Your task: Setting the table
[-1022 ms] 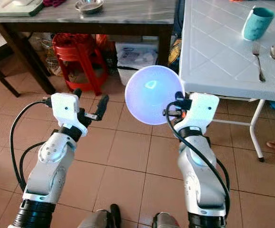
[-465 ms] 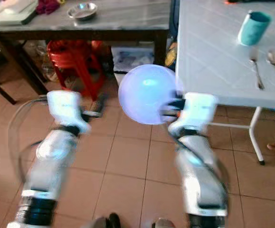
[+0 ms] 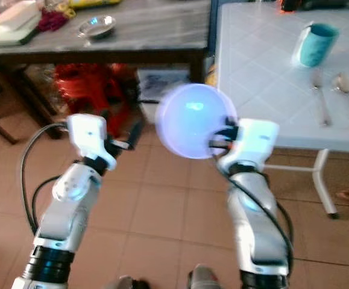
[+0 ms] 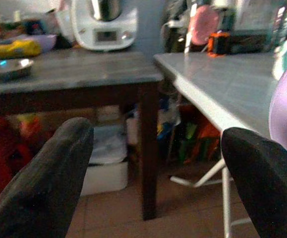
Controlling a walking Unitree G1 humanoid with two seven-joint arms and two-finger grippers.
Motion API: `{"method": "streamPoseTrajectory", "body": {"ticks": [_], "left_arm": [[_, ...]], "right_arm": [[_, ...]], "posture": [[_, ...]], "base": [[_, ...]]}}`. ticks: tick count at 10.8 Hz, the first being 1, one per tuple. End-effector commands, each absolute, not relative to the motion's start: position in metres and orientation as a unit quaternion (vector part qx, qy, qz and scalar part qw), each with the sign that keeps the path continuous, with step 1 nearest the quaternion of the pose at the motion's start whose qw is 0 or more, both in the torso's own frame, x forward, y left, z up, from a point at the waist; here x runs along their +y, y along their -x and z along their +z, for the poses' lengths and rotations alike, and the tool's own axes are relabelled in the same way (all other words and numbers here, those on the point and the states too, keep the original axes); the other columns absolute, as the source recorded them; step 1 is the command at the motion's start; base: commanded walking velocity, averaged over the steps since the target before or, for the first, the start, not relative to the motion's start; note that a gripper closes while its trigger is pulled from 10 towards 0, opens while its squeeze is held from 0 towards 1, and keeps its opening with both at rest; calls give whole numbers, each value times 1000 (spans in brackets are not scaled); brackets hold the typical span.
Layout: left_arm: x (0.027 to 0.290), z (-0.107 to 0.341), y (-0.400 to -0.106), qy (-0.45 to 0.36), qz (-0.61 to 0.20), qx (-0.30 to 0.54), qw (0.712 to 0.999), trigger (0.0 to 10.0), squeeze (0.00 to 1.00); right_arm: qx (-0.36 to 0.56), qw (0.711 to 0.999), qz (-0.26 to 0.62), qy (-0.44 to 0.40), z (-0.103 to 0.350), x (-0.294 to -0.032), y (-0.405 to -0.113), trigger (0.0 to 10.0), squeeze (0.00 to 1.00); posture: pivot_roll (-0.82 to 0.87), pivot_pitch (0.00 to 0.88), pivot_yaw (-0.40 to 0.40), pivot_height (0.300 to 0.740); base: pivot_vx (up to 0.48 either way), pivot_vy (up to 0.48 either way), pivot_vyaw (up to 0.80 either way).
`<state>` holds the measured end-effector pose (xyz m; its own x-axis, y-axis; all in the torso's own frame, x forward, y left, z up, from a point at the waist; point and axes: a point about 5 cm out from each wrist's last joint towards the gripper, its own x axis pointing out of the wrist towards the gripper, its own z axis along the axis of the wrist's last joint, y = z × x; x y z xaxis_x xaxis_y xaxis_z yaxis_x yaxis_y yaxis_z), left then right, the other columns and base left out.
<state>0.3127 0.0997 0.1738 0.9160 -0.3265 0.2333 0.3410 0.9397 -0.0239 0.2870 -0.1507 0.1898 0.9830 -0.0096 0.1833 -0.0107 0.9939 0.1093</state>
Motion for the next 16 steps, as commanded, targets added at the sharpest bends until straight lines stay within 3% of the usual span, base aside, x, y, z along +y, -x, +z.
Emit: {"method": "streamPoseTrajectory", "body": {"ticks": [1,6,12,16], "left_arm": [[109,171,-312,28,-160,-110,981,10000,0],[105,171,-313,32,-157,-110,981,10000,0],[97,166,-313,39,-150,-85,984,10000,0],[97,164,-312,32,-152,-80,985,10000,0]], "right_arm": [[-101,993,16,-61,193,-142,-285,10000,0],[-99,993,9,-58,194,-146,-287,10000,0],[-91,994,8,-65,191,-145,-288,10000,0],[-85,994,5,-68,189,-145,-287,10000,0]], "posture": [[-191,190,86,740],[-193,190,78,740],[-198,187,76,740],[-197,193,78,740]], "base": [[352,0,0],[353,0,0],[0,45,0],[0,296,-566]]}}
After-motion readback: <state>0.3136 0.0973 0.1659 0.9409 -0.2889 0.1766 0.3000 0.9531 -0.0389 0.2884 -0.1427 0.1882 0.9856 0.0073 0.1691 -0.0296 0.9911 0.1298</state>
